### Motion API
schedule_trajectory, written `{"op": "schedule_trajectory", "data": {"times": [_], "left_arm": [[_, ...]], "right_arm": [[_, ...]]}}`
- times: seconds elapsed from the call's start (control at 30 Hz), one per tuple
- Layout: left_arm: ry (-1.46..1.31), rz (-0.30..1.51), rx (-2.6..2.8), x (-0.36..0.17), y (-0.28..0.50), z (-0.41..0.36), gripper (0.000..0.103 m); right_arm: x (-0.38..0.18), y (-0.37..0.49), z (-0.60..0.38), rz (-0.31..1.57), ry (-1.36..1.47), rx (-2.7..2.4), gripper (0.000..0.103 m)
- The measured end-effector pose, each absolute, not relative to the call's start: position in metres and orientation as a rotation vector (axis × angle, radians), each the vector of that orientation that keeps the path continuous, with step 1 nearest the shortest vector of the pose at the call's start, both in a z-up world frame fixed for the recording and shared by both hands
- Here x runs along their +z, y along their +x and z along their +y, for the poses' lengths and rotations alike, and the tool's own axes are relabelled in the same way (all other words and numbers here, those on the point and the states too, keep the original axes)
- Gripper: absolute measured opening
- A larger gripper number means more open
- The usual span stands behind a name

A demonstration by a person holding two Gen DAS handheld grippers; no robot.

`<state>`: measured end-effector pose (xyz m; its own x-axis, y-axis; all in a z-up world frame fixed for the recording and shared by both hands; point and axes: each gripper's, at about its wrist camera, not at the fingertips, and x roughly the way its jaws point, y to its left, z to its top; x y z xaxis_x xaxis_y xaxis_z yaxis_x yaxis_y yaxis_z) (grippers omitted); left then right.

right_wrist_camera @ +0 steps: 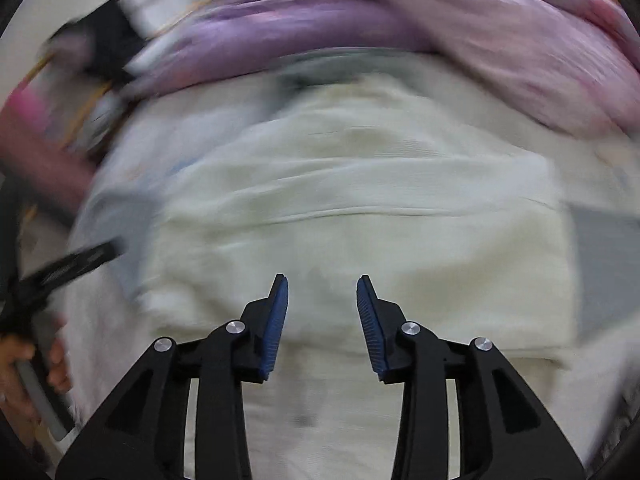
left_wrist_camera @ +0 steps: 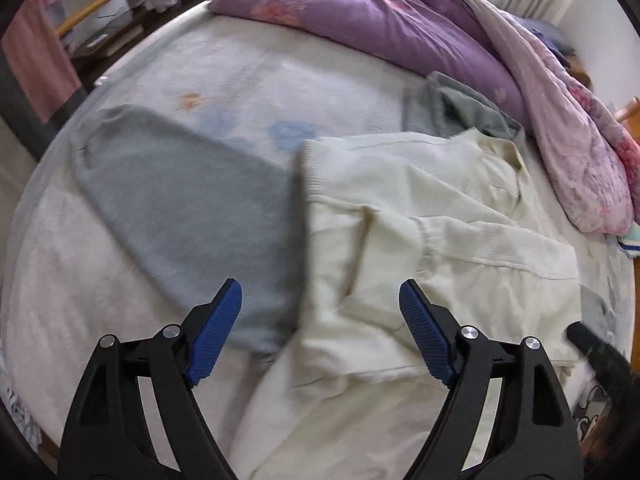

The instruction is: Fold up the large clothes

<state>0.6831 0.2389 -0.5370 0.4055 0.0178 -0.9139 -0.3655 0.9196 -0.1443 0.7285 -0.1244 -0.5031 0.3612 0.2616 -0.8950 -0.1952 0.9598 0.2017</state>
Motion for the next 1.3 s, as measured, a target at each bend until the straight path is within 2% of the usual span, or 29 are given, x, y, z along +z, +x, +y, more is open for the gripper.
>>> {"op": "schedule_trajectory", "data": {"times": [0.07, 0.17, 0.3, 0.43, 0.47, 0.5, 0.53, 0.67, 0.83, 1.1, 1.13, 1.23, 1.27, 1.3], "left_arm": [[-0.330, 1.152, 0.257, -0.542, 0.700, 0.233, 0.082], [-0.309, 1.162, 0.264, -0.549, 0.720, 0.233, 0.083], [-0.294, 1.215, 0.287, -0.566, 0.748, 0.239, 0.084], [-0.313, 1.237, 0.295, -0.573, 0.767, 0.254, 0.084], [-0.321, 1.242, 0.296, -0.574, 0.771, 0.258, 0.084], [-0.342, 1.247, 0.298, -0.576, 0.777, 0.265, 0.084], [-0.372, 1.253, 0.299, -0.579, 0.782, 0.271, 0.084], [-0.452, 1.255, 0.347, -0.586, 0.802, 0.300, 0.084], [-0.431, 1.306, 0.345, -0.603, 0.832, 0.310, 0.084], [-0.420, 1.401, 0.331, -0.643, 0.860, 0.308, 0.082], [-0.412, 1.397, 0.329, -0.643, 0.862, 0.306, 0.079], [-0.397, 1.389, 0.282, -0.640, 0.868, 0.298, 0.048], [-0.395, 1.381, 0.253, -0.638, 0.870, 0.294, 0.032], [-0.362, 1.374, 0.250, -0.635, 0.871, 0.288, 0.020]], "right_arm": [[-0.512, 0.753, -0.178, 1.179, 0.115, 0.147, 0.022], [-0.541, 0.781, -0.237, 1.248, 0.187, 0.021, 0.022], [-0.605, 0.802, -0.273, 1.451, 0.284, -0.004, 0.021], [-0.584, 0.812, -0.277, 1.410, 0.328, 0.034, 0.024], [-0.574, 0.816, -0.279, 1.381, 0.356, 0.045, 0.033], [-0.566, 0.822, -0.282, 1.358, 0.370, 0.041, 0.051], [-0.557, 0.830, -0.285, 1.328, 0.366, 0.017, 0.056], [-0.553, 0.869, -0.292, 1.299, 0.355, -0.026, 0.059], [-0.578, 0.911, -0.315, 1.340, 0.410, -0.063, 0.059], [-0.624, 0.929, -0.321, 1.416, 0.440, -0.089, 0.060], [-0.628, 0.930, -0.322, 1.409, 0.447, -0.080, 0.060], [-0.629, 0.933, -0.324, 1.373, 0.437, -0.055, 0.061], [-0.627, 0.934, -0.324, 1.351, 0.432, -0.050, 0.056], [-0.624, 0.935, -0.325, 1.324, 0.433, -0.021, 0.038]]}}
